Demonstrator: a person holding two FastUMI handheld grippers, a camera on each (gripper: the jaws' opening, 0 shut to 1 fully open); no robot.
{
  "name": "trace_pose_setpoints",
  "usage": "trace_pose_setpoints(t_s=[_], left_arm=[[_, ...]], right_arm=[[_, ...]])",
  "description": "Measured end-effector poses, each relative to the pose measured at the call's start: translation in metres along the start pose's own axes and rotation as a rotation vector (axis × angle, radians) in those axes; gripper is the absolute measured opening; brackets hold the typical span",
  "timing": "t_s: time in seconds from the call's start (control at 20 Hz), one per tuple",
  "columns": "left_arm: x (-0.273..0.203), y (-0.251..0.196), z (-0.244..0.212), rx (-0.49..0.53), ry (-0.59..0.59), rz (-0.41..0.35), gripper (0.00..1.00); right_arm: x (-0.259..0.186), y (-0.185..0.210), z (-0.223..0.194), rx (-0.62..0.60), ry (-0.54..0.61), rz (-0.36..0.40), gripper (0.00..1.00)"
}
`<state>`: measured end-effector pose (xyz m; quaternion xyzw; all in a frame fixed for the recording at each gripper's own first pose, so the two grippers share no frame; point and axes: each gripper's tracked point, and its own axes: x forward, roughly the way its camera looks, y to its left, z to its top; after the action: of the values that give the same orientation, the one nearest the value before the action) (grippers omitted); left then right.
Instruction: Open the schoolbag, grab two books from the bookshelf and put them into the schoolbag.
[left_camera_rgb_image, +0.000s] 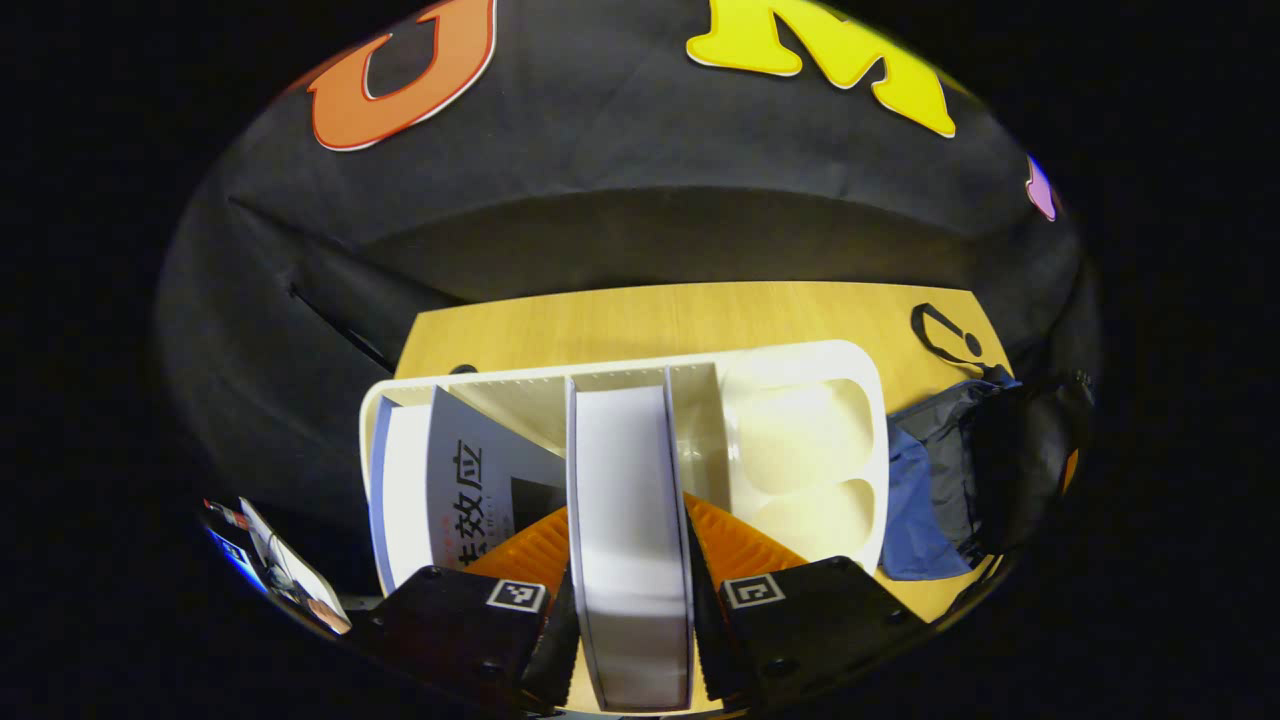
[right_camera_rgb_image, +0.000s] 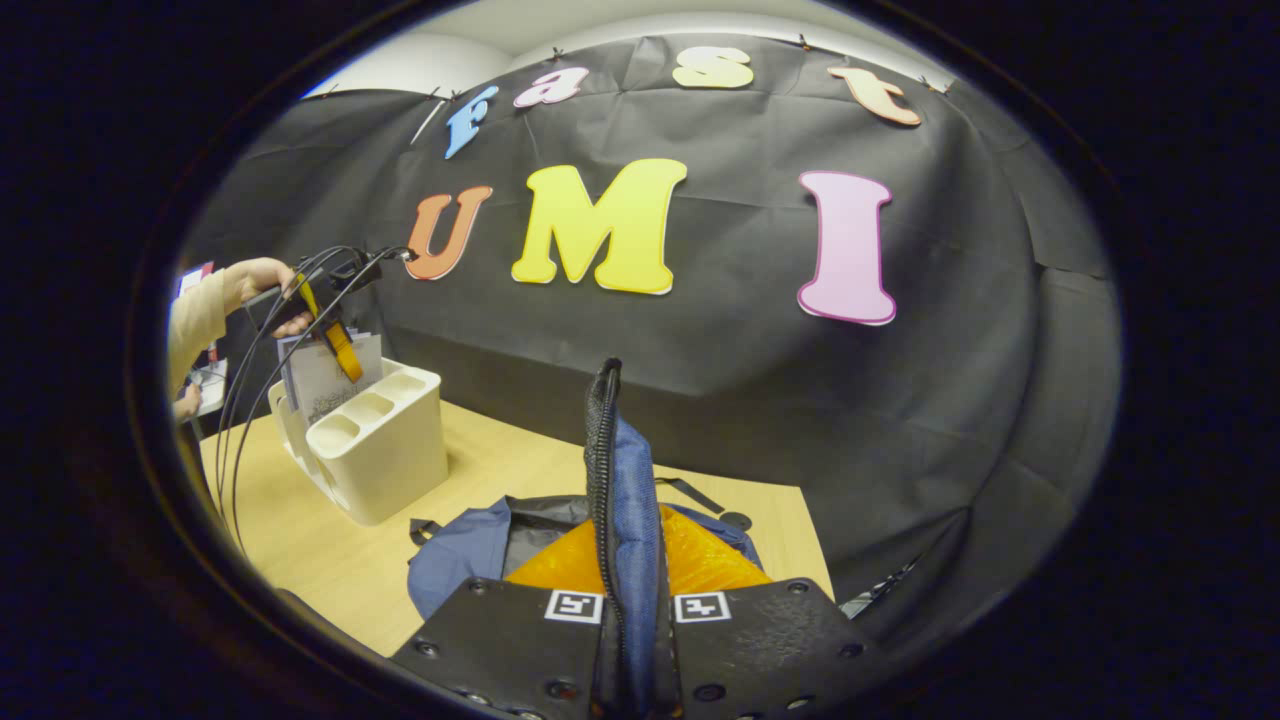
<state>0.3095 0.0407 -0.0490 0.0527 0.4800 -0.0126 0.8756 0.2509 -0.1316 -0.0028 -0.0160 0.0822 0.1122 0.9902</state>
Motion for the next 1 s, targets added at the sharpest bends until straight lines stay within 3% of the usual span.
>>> trace_pose_setpoints(t_s=[0.15,0.2,0.3,0.45,0.65,0.9,0.95,1.0], left_arm=[[0.000,-0.002,-0.005,-0.003,0.029,0.008,0.48],[-0.002,-0.003,-0.007,-0.004,0.036,0.009,0.52],[-0.004,-0.008,-0.009,0.007,0.044,0.000,0.47],[-0.007,-0.008,-0.009,0.005,0.042,0.007,0.46],[-0.021,0.004,-0.009,-0.038,0.013,0.081,0.46],[-0.057,0.007,-0.028,-0.087,-0.029,0.065,0.46],[-0.065,0.001,-0.031,-0.093,-0.034,0.044,0.51],[-0.075,-0.006,-0.040,-0.100,-0.036,0.030,0.47]], right_arm=[[0.004,0.000,-0.003,0.010,0.009,0.007,0.11],[0.005,0.000,-0.004,0.012,0.010,0.009,0.12],[0.007,0.000,-0.004,0.015,0.013,0.013,0.11],[0.010,0.001,-0.005,0.015,0.018,0.016,0.11],[0.010,0.000,-0.007,0.022,0.018,0.018,0.11],[0.014,-0.001,-0.016,0.050,0.039,0.026,0.12],[0.015,0.000,-0.016,0.049,0.043,0.028,0.11],[0.015,0.001,-0.016,0.044,0.043,0.031,0.11]])
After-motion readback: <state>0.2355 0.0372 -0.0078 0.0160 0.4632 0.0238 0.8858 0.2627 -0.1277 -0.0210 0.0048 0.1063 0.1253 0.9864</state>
